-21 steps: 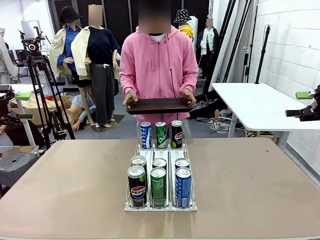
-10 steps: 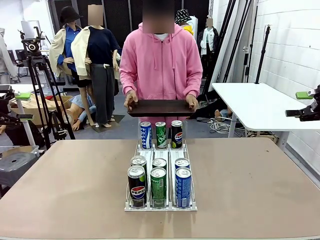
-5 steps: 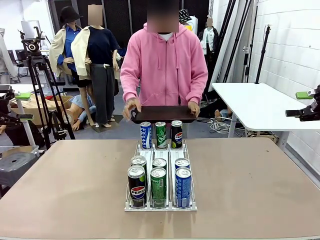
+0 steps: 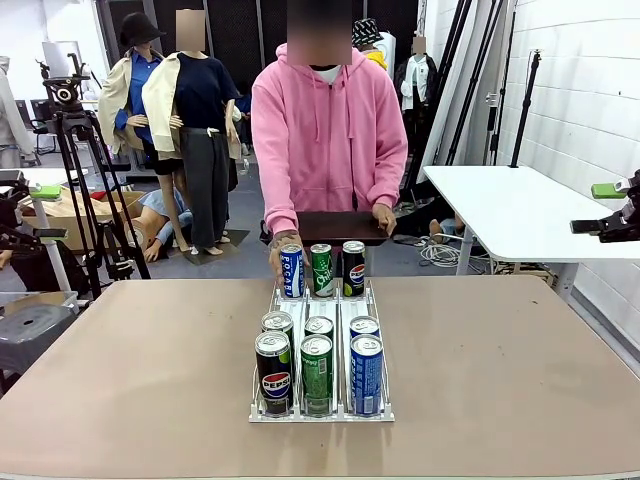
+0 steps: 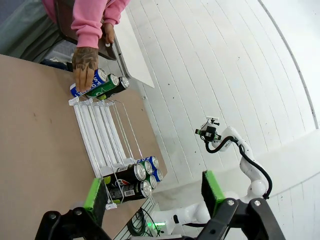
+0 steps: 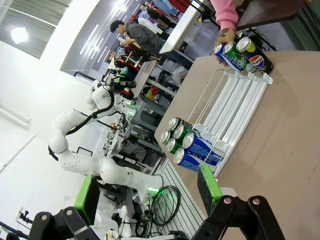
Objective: Retrieve and hand over the desired beverage to the person.
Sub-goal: Pick up a can of the same type that the person held from the Automatic Can Dispenser.
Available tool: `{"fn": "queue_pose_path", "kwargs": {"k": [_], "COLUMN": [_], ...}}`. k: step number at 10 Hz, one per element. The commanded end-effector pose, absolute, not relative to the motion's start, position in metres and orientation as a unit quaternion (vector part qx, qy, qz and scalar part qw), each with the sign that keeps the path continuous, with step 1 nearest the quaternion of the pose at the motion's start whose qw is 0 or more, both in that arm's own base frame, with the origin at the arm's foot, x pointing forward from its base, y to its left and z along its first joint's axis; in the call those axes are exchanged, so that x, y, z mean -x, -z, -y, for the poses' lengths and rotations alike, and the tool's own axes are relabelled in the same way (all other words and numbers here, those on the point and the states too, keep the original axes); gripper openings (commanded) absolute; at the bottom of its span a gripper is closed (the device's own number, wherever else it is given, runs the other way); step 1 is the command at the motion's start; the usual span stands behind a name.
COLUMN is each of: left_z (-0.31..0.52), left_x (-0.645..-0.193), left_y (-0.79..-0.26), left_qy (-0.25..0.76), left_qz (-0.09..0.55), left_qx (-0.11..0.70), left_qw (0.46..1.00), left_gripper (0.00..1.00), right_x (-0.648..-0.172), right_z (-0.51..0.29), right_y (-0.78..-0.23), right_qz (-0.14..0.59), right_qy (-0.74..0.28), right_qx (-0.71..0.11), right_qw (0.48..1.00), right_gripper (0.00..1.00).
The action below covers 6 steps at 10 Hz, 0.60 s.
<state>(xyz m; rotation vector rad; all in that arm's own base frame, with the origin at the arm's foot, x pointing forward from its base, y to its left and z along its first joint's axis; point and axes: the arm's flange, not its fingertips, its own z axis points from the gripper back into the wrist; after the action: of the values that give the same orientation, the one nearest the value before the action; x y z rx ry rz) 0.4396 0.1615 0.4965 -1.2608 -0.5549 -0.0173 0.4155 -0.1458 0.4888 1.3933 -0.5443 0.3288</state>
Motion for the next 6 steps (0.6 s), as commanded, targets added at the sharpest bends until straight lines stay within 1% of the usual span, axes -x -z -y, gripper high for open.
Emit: {"fn": "queue_pose_path", "kwargs": {"k": [1, 6], "left_z": [-0.1617, -0.1617], "left_x": [-0.4369, -0.4369], "left_y": [-0.4959, -0.4959], "left_qy": [0.009, 0.009], "left_qz": [0.255, 0.255], "left_qx": [0.584, 0.584], "left_qw": [0.77, 0.77], "left_gripper": [1.0, 1.0], "right_x": [-0.4143, -0.4143], "right_z": [0.1452, 0.1452], "right_y": [-0.4875, -0.4875], "right_qz": [0.243, 0.243], "right_qy": [-0.147, -0.147], "right_qx": [-0.637, -0.637], "right_qw": [0.717, 0.717], "right_gripper": [1.0, 1.0]}}
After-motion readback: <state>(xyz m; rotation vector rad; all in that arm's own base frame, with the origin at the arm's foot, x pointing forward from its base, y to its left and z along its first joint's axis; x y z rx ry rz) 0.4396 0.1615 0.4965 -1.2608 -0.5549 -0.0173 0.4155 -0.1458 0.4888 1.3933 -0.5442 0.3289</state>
